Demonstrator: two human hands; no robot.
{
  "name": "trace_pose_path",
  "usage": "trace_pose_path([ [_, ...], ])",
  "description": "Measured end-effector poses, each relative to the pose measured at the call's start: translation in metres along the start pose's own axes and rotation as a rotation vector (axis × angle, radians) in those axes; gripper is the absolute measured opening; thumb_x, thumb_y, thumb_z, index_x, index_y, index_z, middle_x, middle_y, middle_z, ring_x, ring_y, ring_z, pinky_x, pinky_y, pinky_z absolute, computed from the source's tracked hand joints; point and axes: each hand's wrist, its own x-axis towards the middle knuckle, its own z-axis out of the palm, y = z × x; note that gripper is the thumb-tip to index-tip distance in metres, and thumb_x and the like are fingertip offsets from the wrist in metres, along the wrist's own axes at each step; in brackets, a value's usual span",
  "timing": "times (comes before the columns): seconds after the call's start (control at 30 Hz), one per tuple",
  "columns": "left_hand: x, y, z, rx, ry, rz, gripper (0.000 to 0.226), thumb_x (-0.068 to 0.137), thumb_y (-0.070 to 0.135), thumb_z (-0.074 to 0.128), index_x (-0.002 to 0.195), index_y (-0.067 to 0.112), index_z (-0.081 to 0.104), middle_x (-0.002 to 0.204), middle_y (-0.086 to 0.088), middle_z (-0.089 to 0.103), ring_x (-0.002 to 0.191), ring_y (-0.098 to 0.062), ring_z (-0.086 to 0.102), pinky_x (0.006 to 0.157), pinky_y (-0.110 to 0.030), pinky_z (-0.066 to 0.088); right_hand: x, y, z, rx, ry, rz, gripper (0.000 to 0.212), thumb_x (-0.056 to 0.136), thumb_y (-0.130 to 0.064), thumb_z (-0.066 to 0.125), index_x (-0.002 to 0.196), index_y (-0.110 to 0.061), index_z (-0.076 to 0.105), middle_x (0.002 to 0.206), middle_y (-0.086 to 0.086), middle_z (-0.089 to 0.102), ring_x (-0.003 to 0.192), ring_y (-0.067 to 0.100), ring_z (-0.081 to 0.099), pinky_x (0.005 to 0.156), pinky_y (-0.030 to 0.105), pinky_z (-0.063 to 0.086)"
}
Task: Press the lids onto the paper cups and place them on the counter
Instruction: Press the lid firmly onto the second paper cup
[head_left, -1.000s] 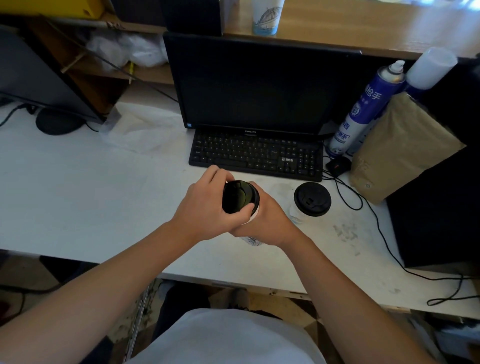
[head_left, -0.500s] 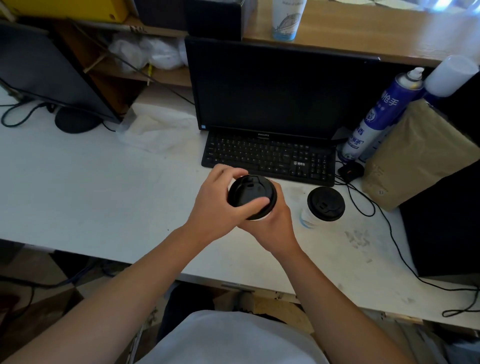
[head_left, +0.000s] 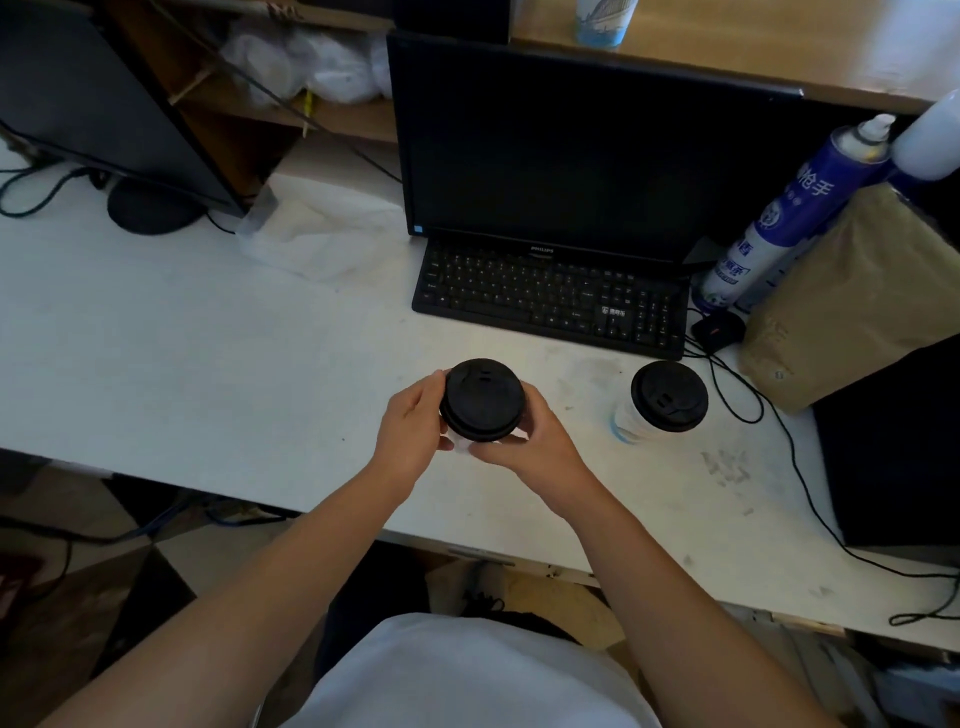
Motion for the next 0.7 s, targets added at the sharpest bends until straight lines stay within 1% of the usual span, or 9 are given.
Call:
trace_pose_path([
  [0.1,0.007,-0.012,-0.003,0.005,0.014,-0.020,0.036,0.107,0.034,0.036,0.103,0.029,0.071,0.094,0.000,0.071,0.077,-0.016,0.063,0.064,-0.029,0.058,0.000,0.003,-0.004,0.134,-0.091,0.061,0.078,0.069,-0.019,0.085,0.140,-0.031,0.054,0.138,-0.010,0.063,0.132,0.008,0.056,0.107,0.032,0.050],
  [0.17,0.010,-0.019,-0.002,-0.002,0.019,-0.035,0.037,0.108,0.035,0.035,0.106,0.025,0.070,0.095,-0.001,0.071,0.078,-0.017,0.063,0.064,-0.028,0.058,0.003,0.003,-0.002,0.208,-0.107,0.100,0.056,0.090,-0.025,0.074,0.143,-0.029,0.055,0.140,-0.010,0.063,0.134,0.008,0.055,0.112,0.032,0.045],
  [0.2,0.011,-0.022,-0.001,-0.020,0.024,-0.044,0.037,0.108,0.035,0.035,0.106,0.025,0.070,0.095,0.000,0.070,0.079,-0.017,0.064,0.063,-0.026,0.057,0.005,0.003,0.000,0.288,-0.088,0.146,0.045,0.100,-0.031,0.062,0.144,-0.026,0.055,0.142,-0.008,0.062,0.136,0.009,0.053,0.114,0.033,0.043],
  [0.23,0.012,-0.024,-0.001,-0.045,0.031,-0.054,0.037,0.108,0.036,0.034,0.106,0.026,0.069,0.095,0.001,0.070,0.082,-0.017,0.065,0.062,-0.024,0.057,0.008,0.005,0.002,0.365,-0.049,0.200,0.042,0.106,-0.037,0.049,0.145,-0.022,0.055,0.145,-0.004,0.060,0.138,0.012,0.052,0.116,0.035,0.042],
  [0.3,0.014,-0.028,0.000,-0.085,0.040,-0.067,0.038,0.108,0.039,0.033,0.106,0.026,0.069,0.097,0.000,0.070,0.090,-0.018,0.066,0.063,-0.024,0.058,0.012,0.010,0.006,0.440,0.041,0.270,0.048,0.109,-0.042,0.037,0.144,-0.014,0.055,0.146,0.004,0.060,0.136,0.018,0.054,0.117,0.039,0.042],
  [0.4,0.017,-0.034,0.002,-0.127,0.018,-0.078,0.039,0.107,0.041,0.035,0.110,0.024,0.069,0.101,-0.002,0.072,0.095,-0.018,0.068,0.064,-0.023,0.058,0.014,0.012,0.012,0.418,0.123,0.288,0.041,0.109,-0.040,0.037,0.129,-0.015,0.064,0.134,0.005,0.067,0.129,0.019,0.060,0.111,0.037,0.047],
  [0.5,0.018,-0.040,0.003,-0.162,0.000,-0.089,0.042,0.106,0.044,0.037,0.117,0.019,0.069,0.106,-0.005,0.073,0.098,-0.020,0.069,0.069,-0.026,0.059,0.018,0.011,0.017,0.403,0.194,0.299,0.035,0.109,-0.036,0.042,0.120,-0.015,0.069,0.124,0.004,0.072,0.119,0.015,0.066,0.094,0.026,0.055],
  [0.57,0.019,-0.043,0.002,-0.173,0.001,-0.093,0.040,0.106,0.044,0.037,0.113,0.024,0.070,0.107,-0.004,0.073,0.099,-0.019,0.069,0.071,-0.028,0.059,0.019,0.011,0.020,0.386,0.217,0.296,0.032,0.108,-0.034,0.046,0.118,-0.016,0.071,0.121,0.003,0.073,0.112,0.010,0.067,0.087,0.021,0.056],
  [0.7,0.020,-0.047,0.001,-0.175,0.028,-0.117,0.038,0.106,0.045,0.034,0.097,0.033,0.069,0.100,0.001,0.072,0.097,-0.015,0.069,0.073,-0.029,0.059,0.022,0.013,0.027,0.367,0.245,0.280,0.029,0.106,-0.031,0.051,0.121,-0.016,0.071,0.122,0.002,0.072,0.114,0.011,0.066,0.097,0.026,0.055],
])
